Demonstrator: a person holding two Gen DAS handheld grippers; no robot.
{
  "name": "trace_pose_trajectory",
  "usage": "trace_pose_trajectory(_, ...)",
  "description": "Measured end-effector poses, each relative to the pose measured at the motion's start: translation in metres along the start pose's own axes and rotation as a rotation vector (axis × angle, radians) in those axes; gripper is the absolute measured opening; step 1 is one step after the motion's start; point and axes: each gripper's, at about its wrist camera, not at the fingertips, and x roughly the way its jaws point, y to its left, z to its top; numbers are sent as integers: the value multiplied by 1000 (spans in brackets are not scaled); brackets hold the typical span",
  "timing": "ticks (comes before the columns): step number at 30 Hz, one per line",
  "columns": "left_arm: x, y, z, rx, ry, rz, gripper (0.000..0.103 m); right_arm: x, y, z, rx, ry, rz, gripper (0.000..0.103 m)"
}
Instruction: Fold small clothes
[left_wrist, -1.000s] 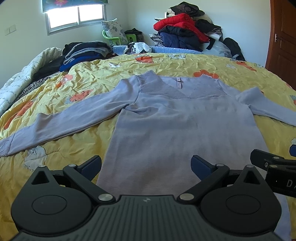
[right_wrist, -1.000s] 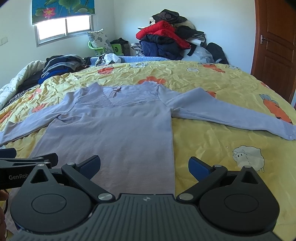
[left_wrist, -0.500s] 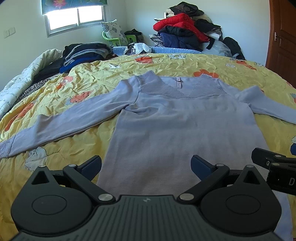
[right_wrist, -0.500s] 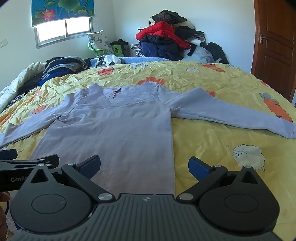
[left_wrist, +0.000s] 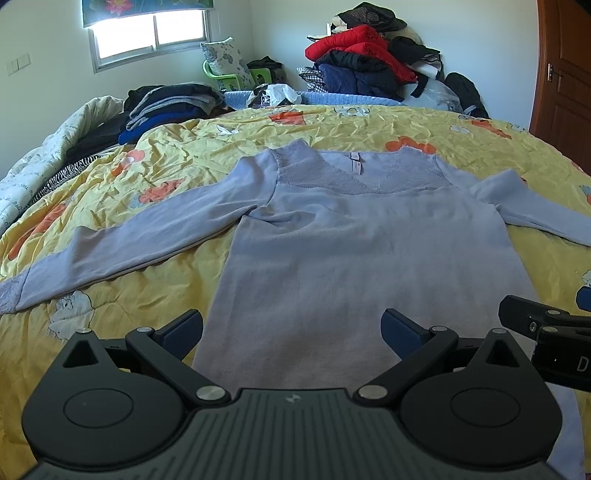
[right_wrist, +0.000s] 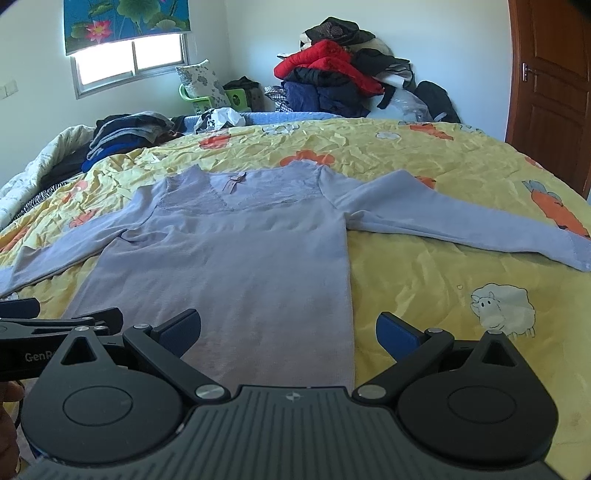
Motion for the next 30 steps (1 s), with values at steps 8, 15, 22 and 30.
trace_pose_trajectory(8, 2, 1, 0, -4, -5, 1, 103, 0, -1, 0, 5, -1, 1, 102)
trace_pose_trajectory(15, 7, -7, 8, 10, -17, -5, 103, 3, -7, 2, 15, 0, -2, 102)
trace_pose_trajectory(22, 15, -18, 19, 40, -36, -3, 103, 12, -20, 5, 60, -12, 47, 102)
trace_pose_trajectory(30, 18, -26, 21, 78, -78, -1, 103, 23, -27, 12, 55, -38, 100, 101)
